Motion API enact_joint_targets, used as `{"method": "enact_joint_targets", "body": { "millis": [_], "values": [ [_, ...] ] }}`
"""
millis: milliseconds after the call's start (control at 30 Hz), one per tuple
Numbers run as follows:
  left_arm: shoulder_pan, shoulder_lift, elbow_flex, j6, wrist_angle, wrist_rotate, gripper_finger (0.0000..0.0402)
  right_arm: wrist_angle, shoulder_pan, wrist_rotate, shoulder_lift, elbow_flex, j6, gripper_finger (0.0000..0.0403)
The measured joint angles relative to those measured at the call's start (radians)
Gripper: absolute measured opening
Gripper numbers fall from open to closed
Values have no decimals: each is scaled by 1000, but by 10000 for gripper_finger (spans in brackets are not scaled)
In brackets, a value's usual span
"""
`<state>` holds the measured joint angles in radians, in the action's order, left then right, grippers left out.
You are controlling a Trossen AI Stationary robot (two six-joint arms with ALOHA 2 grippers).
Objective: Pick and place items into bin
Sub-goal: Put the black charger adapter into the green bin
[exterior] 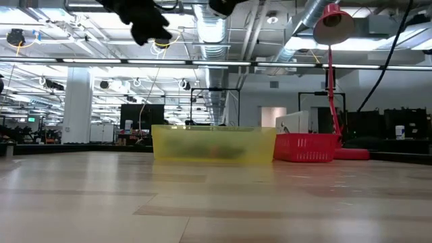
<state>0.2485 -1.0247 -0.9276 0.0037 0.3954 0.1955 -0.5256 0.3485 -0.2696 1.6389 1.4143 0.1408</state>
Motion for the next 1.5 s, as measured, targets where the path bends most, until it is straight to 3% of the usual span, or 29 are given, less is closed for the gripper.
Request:
{"method": "enact_joint_targets", "body": {
  "millis": [133, 267, 367, 667, 867, 1133, 1300, 1500],
  "values": [
    [-9, -61, 0, -54, -127, 109, 188, -36, -26, -1, -29, 0, 79, 158],
    [-55, -93, 0, 59, -170, 122, 188, -71, -51, 0, -56, 0, 122, 158],
    [-109, -103, 0, 208, -165, 21, 188, -94, -68, 4, -67, 0, 134, 158],
    [-312, -108, 0, 715, -167, -430, 188, -110, -112, 10, -72, 0, 167, 158],
    [-401, -126, 0, 916, -181, -574, 188, -103, -124, 10, -71, 0, 167, 158],
    [-459, -243, 0, 1192, -276, -774, 188, -67, -137, 11, -71, 0, 175, 158],
    [-486, -333, 0, 1335, -358, -856, 188, -65, -143, 10, -71, 0, 174, 158],
    [-511, -386, 0, 1467, -457, -877, 188, -65, -143, 11, -71, 0, 174, 158]
  ]
}}
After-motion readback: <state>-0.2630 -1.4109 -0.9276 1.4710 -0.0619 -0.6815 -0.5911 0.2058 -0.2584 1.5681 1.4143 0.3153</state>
